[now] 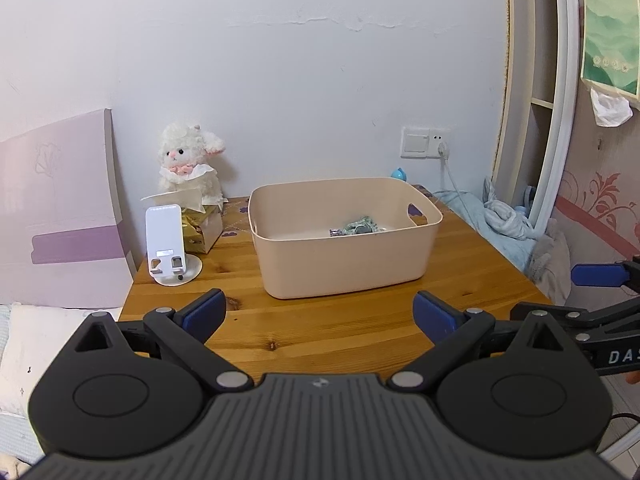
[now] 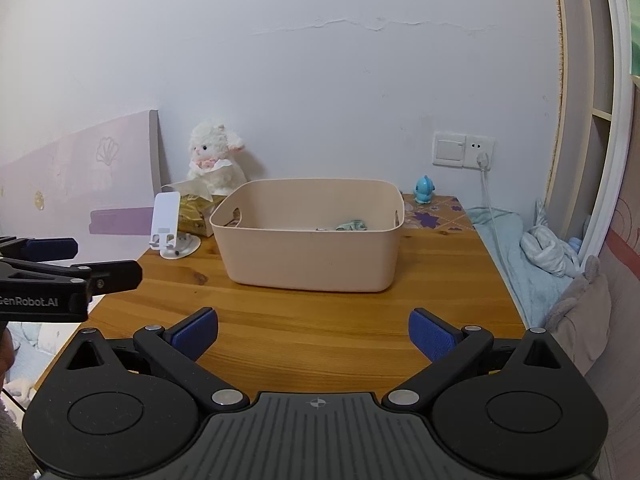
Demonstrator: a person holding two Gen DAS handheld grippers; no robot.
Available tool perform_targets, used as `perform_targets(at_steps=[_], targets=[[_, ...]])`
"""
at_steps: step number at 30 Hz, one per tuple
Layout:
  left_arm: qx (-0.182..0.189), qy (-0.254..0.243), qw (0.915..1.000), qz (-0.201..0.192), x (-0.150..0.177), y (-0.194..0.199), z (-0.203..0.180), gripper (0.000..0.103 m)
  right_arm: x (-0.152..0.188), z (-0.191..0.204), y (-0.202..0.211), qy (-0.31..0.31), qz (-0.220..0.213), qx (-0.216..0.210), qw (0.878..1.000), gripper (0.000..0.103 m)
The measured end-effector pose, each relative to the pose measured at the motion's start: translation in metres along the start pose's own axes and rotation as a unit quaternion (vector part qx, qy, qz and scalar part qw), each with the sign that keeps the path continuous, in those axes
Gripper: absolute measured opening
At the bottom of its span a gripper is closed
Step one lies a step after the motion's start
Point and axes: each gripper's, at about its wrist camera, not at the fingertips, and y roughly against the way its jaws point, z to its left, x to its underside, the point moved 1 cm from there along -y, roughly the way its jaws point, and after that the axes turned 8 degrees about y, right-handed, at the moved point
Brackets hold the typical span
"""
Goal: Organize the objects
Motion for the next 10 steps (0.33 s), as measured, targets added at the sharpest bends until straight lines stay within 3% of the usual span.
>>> perform_targets(at_steps=[10], targets=[[0.001, 0.0, 1.0, 0.001, -0.0023, -0.0052, 0.0017, 0.1, -0.003, -0.0005, -0.0067, -0.003, 0.005, 0.0, 1.0, 0.103]])
